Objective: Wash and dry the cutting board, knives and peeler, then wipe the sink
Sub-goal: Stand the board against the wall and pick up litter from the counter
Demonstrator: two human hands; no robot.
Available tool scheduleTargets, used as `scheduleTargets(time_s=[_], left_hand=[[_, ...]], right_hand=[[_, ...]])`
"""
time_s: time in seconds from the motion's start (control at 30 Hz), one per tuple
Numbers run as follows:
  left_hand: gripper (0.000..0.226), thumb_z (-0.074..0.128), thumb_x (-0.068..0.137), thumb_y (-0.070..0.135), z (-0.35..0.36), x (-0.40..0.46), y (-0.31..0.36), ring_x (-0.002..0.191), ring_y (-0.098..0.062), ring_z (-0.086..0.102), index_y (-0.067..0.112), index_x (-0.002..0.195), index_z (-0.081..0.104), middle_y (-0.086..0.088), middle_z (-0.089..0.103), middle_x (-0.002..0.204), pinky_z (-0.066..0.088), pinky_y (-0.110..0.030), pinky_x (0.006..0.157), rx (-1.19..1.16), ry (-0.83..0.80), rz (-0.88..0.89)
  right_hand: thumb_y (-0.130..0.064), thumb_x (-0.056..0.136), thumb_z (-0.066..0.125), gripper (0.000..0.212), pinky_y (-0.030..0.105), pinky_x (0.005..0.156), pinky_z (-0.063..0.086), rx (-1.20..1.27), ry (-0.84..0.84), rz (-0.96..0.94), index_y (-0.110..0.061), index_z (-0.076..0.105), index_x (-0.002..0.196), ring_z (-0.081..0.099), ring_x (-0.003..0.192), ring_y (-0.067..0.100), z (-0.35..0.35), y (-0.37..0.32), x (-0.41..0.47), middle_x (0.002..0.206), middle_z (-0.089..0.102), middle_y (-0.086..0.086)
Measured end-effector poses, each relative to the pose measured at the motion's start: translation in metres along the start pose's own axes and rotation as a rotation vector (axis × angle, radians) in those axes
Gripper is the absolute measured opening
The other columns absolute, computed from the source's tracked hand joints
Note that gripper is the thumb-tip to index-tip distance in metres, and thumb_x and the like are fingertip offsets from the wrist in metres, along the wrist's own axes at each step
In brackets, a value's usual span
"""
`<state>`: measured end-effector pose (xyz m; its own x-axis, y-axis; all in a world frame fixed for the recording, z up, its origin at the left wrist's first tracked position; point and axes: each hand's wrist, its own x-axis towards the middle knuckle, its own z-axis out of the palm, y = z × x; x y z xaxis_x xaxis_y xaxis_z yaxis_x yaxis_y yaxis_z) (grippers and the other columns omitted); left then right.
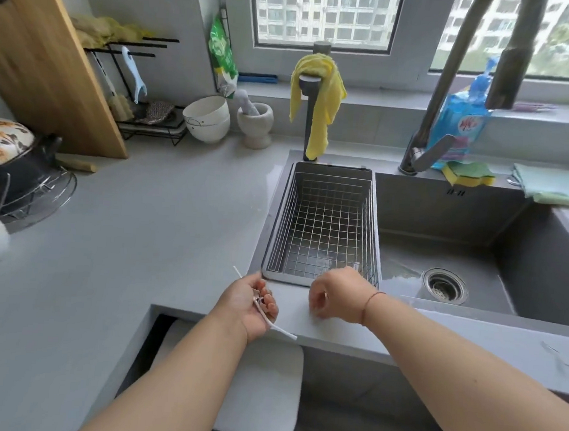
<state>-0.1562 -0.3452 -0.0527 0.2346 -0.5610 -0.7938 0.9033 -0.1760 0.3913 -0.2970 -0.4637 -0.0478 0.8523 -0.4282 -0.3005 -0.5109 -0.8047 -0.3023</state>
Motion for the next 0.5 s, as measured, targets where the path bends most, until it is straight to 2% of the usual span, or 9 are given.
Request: scheduleTargets(time_s=[0.13, 0.2, 0.27, 0.3, 0.37, 0.43, 0.5], left_hand=[[0.04, 0.044, 0.1, 0.028, 0.0, 0.002, -0.006, 0.03, -0.009, 0.032, 0.015, 0.063, 0.041, 0.001, 0.038, 0.042, 0.031, -0.011, 0.035, 0.018, 0.006, -0.007], [0.04, 0.044, 0.1, 0.028, 0.001, 0.005, -0.007, 0.03, -0.009, 0.033, 0.015, 0.063, 0.041, 0.001, 0.038, 0.043, 0.032, -0.012, 0.035, 0.035, 0.014, -0.017], [0.038, 0.044, 0.1, 0.028, 0.003, 0.005, -0.008, 0.03, -0.009, 0.033, 0.015, 0.064, 0.041, 0.001, 0.038, 0.045, 0.032, -0.012, 0.034, 0.065, 0.022, -0.03], [0.037, 0.044, 0.1, 0.027, 0.006, 0.004, -0.008, 0.031, -0.01, 0.034, 0.014, 0.065, 0.042, 0.001, 0.039, 0.046, 0.032, -0.012, 0.035, 0.092, 0.025, -0.032], [0.035, 0.043, 0.101, 0.027, 0.013, 0.002, -0.011, 0.034, -0.01, 0.035, 0.013, 0.068, 0.045, 0.0, 0.039, 0.049, 0.033, -0.013, 0.036, 0.157, 0.024, -0.028], [0.035, 0.042, 0.101, 0.028, 0.022, -0.002, -0.015, 0.041, -0.011, 0.038, 0.011, 0.072, 0.051, -0.001, 0.042, 0.053, 0.035, -0.015, 0.039, 0.227, -0.012, -0.032], [0.038, 0.042, 0.101, 0.03, 0.032, -0.007, -0.018, 0.05, -0.011, 0.039, 0.012, 0.071, 0.057, 0.0, 0.043, 0.055, 0.035, -0.017, 0.042, 0.269, -0.095, -0.044]], right_hand=[[-0.023, 0.086, 0.06, 0.012, 0.025, 0.082, 0.022, -0.103, 0.063, -0.051, -0.029, 0.071, 0.089, 0.057, 0.091, 0.012, 0.004, 0.001, 0.0, 0.083, 0.056, -0.015], [-0.02, 0.09, 0.053, 0.017, 0.026, 0.081, 0.022, -0.183, 0.063, -0.087, -0.028, 0.068, 0.092, 0.052, 0.096, 0.015, 0.008, 0.0, -0.001, 0.087, 0.054, -0.012], [-0.017, 0.091, 0.049, 0.019, 0.027, 0.081, 0.029, -0.223, 0.051, -0.091, -0.025, 0.066, 0.092, 0.052, 0.097, 0.018, 0.005, -0.002, -0.002, 0.093, 0.06, -0.007], [-0.017, 0.092, 0.05, 0.018, 0.028, 0.081, 0.035, -0.185, 0.052, -0.072, -0.023, 0.067, 0.09, 0.055, 0.095, 0.019, -0.002, -0.004, -0.002, 0.094, 0.063, -0.004], [-0.021, 0.093, 0.056, 0.015, 0.027, 0.074, 0.044, 0.065, 0.065, -0.02, -0.023, 0.064, 0.08, 0.059, 0.084, 0.02, -0.02, -0.008, -0.003, 0.088, 0.065, -0.002], [-0.023, 0.092, 0.061, 0.018, 0.021, 0.063, 0.044, 0.324, 0.089, -0.012, -0.026, 0.057, 0.075, 0.055, 0.068, 0.012, -0.035, -0.016, -0.006, 0.077, 0.059, -0.007], [-0.024, 0.089, 0.065, 0.008, 0.017, 0.06, 0.046, 0.422, 0.1, -0.02, -0.023, 0.063, 0.082, 0.052, 0.064, 0.006, -0.043, -0.023, -0.008, 0.075, 0.057, -0.011]])
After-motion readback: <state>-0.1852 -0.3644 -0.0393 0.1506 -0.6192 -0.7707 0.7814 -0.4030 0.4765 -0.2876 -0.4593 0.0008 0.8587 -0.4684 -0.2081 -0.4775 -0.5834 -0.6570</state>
